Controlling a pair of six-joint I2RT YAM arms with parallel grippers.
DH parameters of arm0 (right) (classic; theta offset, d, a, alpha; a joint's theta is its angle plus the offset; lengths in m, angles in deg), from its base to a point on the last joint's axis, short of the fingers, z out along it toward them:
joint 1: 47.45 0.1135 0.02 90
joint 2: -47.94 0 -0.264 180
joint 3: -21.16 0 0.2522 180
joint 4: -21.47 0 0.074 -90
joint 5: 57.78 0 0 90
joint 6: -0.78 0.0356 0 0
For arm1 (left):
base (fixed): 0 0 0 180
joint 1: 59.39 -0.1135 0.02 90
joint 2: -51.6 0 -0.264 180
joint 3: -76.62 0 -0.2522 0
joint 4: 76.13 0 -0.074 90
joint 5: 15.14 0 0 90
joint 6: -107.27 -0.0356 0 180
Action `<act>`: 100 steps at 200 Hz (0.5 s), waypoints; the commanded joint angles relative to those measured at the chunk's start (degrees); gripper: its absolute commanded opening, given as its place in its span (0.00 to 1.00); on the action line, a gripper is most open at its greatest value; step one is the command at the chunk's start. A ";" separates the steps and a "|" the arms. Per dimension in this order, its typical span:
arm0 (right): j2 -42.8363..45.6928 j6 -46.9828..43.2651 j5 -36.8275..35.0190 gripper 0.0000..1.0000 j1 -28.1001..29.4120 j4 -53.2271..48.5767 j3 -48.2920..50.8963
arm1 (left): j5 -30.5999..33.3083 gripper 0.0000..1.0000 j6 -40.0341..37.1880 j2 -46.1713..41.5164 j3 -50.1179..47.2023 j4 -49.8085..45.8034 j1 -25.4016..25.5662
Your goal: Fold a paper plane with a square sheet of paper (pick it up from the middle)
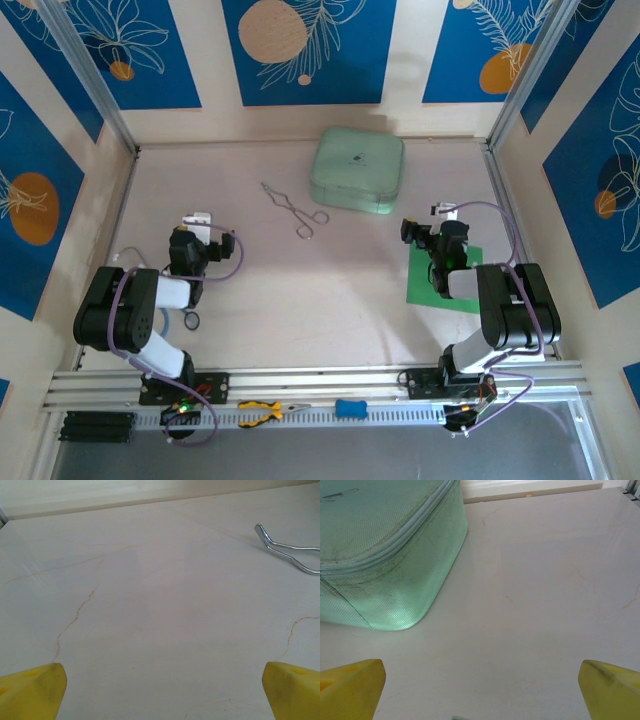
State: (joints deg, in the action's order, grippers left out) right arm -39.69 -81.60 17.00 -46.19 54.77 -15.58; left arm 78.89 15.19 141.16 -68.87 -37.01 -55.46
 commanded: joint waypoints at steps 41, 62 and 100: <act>0.45 0.65 0.72 0.99 -0.20 1.47 0.46 | -1.27 1.00 -0.99 0.00 0.81 0.60 0.06; 0.54 0.10 0.31 0.99 0.21 1.84 0.58 | -0.62 1.00 -0.73 -0.61 0.18 1.41 0.10; 1.95 -1.01 -1.27 0.98 1.76 -0.33 -0.08 | 1.74 1.00 -0.15 -6.43 -1.14 -1.20 0.36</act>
State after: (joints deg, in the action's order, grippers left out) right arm -39.63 -81.99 17.28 -44.99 54.75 -15.58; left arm 78.98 15.21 139.63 -69.35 -36.98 -55.46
